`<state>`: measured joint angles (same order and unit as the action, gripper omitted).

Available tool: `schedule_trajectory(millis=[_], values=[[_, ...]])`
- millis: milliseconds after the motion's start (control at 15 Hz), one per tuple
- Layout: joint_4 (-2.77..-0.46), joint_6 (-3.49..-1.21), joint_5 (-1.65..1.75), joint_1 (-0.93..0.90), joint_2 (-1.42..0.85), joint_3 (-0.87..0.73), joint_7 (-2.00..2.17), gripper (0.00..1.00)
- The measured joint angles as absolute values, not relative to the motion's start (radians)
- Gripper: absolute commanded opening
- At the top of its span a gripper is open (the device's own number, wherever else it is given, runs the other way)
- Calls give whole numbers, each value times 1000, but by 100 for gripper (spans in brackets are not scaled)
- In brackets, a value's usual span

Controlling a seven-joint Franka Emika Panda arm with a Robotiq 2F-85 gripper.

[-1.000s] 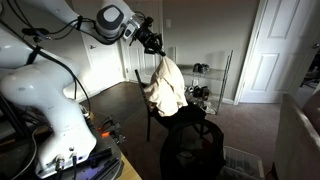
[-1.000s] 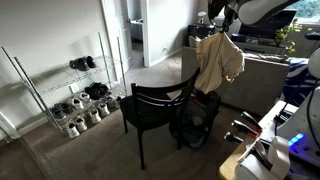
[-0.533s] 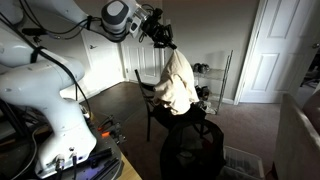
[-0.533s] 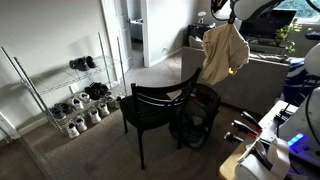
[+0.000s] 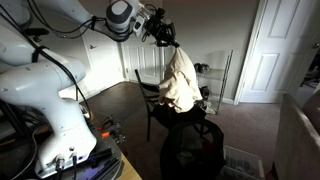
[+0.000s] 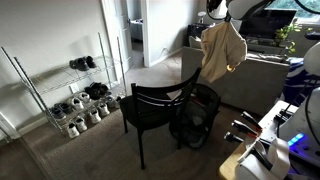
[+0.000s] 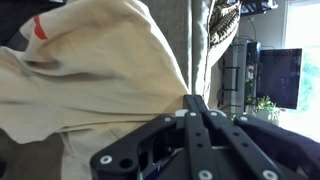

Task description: Remove the cloth from the chair and put it in the hamper

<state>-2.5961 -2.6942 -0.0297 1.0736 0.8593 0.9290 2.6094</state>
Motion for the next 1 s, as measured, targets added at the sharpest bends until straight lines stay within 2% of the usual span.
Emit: schedule_trajectory(millis=[267,600,1000], values=[[-2559,-2693,-19,1075,815,915,2609,0],[-2518,-2693,17,1056,736,826,2578,1],[-2512,-2693,19,1047,712,820,2575,0]])
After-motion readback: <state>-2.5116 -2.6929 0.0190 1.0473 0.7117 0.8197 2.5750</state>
